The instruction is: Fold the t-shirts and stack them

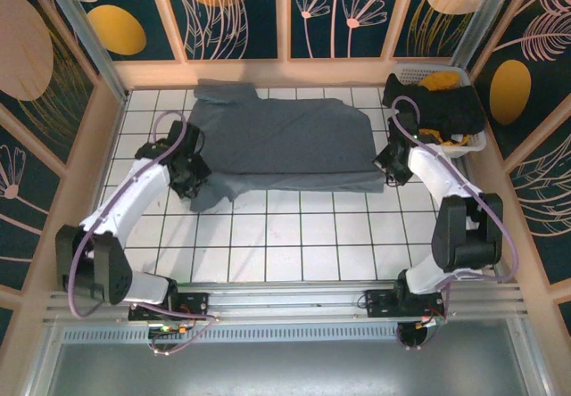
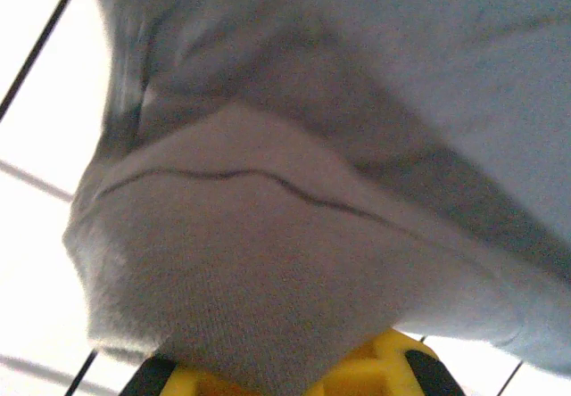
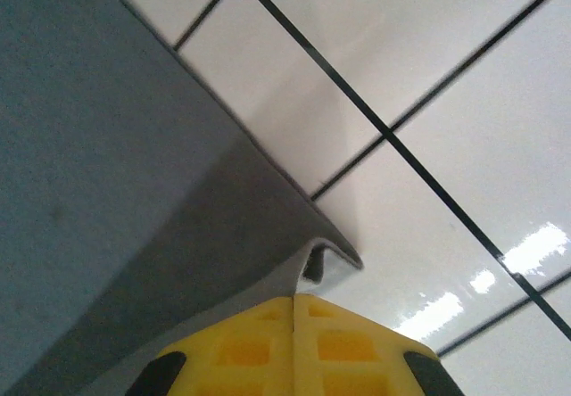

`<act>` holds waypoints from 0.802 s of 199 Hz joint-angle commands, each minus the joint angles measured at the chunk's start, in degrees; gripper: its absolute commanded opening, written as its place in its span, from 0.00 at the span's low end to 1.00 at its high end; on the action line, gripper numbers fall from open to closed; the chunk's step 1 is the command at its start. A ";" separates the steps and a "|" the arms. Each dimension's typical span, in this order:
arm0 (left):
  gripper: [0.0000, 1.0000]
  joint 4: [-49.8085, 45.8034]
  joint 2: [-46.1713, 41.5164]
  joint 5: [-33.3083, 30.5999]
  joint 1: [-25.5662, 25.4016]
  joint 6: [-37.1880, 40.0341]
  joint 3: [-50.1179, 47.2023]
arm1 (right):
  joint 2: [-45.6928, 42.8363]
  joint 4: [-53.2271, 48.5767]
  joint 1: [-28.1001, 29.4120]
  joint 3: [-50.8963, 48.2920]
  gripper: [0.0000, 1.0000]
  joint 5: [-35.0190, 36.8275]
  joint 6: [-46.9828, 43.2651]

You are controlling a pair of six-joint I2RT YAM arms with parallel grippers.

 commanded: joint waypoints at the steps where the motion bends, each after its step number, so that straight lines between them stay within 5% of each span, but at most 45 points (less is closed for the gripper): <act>1: 0.00 -7.25 -4.58 5.14 0.28 1.73 -7.87 | -5.12 -3.81 0.76 -4.05 0.00 0.63 -1.92; 41: 0.01 -3.98 -5.60 10.95 0.30 3.01 -20.52 | -8.03 -3.17 2.90 -12.88 0.00 -0.32 -1.56; 85: 0.10 3.22 0.89 2.87 0.31 3.19 -20.06 | -2.85 -0.45 2.64 -12.73 0.00 3.53 -3.41; 138: 0.52 -2.72 -3.53 2.38 0.16 2.45 -20.06 | -1.40 -0.33 2.62 -10.46 0.00 3.96 -4.80; 160: 0.57 -6.36 -9.16 7.85 -0.94 -1.09 -21.98 | -1.41 0.06 2.53 -10.78 0.00 2.97 -4.83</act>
